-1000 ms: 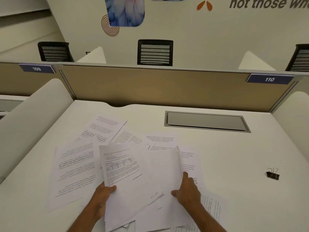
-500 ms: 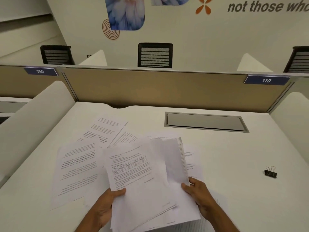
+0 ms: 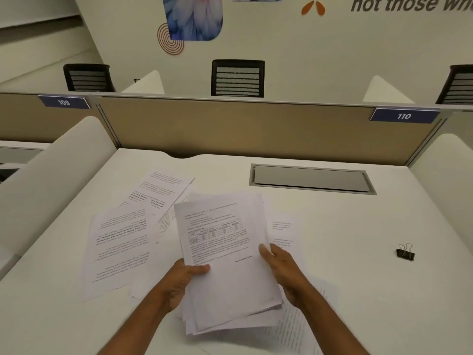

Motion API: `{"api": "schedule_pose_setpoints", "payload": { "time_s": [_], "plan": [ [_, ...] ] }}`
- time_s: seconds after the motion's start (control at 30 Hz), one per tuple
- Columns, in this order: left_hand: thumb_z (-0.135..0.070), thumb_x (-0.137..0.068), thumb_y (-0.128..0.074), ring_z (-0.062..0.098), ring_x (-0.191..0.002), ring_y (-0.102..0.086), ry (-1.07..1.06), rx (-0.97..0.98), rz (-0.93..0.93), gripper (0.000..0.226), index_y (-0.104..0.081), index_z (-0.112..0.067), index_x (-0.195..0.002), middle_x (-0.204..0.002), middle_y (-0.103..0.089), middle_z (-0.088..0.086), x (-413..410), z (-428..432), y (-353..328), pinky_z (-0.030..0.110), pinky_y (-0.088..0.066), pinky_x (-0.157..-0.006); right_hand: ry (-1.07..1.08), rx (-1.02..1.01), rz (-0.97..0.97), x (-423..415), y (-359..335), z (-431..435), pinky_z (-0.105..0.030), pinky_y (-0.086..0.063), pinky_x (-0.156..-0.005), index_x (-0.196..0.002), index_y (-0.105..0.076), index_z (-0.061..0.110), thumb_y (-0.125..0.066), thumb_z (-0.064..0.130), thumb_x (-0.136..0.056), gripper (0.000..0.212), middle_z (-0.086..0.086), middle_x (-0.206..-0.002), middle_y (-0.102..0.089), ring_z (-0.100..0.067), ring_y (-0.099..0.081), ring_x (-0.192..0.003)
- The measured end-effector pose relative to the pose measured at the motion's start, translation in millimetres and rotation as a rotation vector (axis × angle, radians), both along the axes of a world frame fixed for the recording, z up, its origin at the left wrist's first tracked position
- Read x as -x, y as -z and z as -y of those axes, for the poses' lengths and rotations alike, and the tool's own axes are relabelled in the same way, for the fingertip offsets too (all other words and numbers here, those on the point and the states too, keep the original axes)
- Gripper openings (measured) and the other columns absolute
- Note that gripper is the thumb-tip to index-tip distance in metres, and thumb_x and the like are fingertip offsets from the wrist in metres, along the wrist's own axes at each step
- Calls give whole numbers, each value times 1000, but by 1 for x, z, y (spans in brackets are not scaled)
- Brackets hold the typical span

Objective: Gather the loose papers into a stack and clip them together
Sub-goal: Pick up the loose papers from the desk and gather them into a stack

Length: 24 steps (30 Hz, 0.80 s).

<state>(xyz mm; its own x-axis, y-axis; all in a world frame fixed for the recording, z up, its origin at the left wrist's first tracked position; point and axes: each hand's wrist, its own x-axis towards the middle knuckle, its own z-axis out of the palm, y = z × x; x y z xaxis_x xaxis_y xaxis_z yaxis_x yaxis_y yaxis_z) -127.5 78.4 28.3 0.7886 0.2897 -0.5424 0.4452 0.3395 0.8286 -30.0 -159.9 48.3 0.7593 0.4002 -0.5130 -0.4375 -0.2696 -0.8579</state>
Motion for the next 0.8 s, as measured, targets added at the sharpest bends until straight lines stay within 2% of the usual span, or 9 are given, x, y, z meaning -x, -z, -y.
{"api": "schedule_pose_setpoints", "payload": {
  "time_s": [0.03, 0.1, 0.2, 0.3, 0.37, 0.47, 0.6, 0.7, 0.8],
  "plan": [
    [-11, -72, -85, 31, -113, -67, -8, 2, 9, 48, -68, -22, -116, -120, -74, 5, -3, 5, -1, 52, -50, -105, -39, -4, 37, 1, -2, -1, -47, -58, -98, -133, -58, 26, -55, 50, -98, 42, 6, -132, -67, -19, -69, -112],
    [-3, -83, -75, 30, -114, -67, 8, 13, 15, 42, -67, -23, -119, -122, -73, 5, -10, 12, -4, 50, -52, -103, -71, 0, 93, 1, -5, -3, -39, -62, -89, -130, -58, 25, -56, 35, -101, 31, 3, -125, -70, -18, -72, -104],
    [-3, -87, -71, 32, -113, -67, -32, -13, 36, 42, -66, -19, -126, -125, -72, 10, -18, 10, -10, 48, -54, -97, -3, -27, 156, -7, -4, 4, -35, -62, -85, -126, -63, 24, -60, 37, -98, 31, 3, -118, -73, -18, -72, -102],
    [2, -90, -65, 33, -117, -65, -187, 9, 113, 46, -62, -12, -133, -127, -71, 11, -19, -8, -18, 48, -50, -102, 44, 328, 353, -22, 9, 28, -38, -57, -88, -122, -64, 21, -69, 37, -91, 35, -5, -110, -72, -23, -70, -102],
    [5, -90, -63, 33, -123, -62, -291, 18, 168, 50, -59, -11, -138, -133, -67, 12, -15, -23, -19, 48, -45, -109, -106, 605, 411, -27, 22, 49, -35, -50, -94, -131, -57, 22, -73, 39, -87, 50, -7, -122, -67, -24, -65, -111],
    [5, -91, -62, 33, -128, -58, -406, 32, 207, 51, -59, -14, -138, -138, -63, 10, -6, -36, -18, 51, -39, -115, -415, 935, 373, -26, 39, 69, -45, -39, -110, -149, -34, 25, -75, 55, -79, 86, -8, -147, -45, -28, -45, -135],
    [5, -91, -60, 32, -121, -61, -507, 84, 184, 51, -59, -13, -139, -140, -62, 12, 11, -31, -10, 47, -48, -104, -556, 1110, 470, -20, 54, 77, -48, -36, -111, -152, -24, 24, -77, 62, -71, 104, -10, -152, -32, -30, -35, -139],
    [4, -91, -61, 31, -115, -65, -539, 146, 154, 51, -59, -14, -139, -136, -65, 11, 26, -20, -4, 41, -61, -86, -539, 1074, 445, -23, 55, 80, -48, -36, -110, -148, -28, 25, -78, 57, -71, 97, -6, -145, -42, -27, -41, -135],
    [5, -92, -59, 30, -108, -66, -544, 195, 138, 50, -59, -16, -138, -128, -69, 9, 40, -7, -3, 36, -64, -72, -525, 1024, 455, -26, 52, 86, -43, -39, -106, -134, -45, 23, -72, 45, -80, 64, 0, -133, -58, -22, -55, -124]
  ]
}}
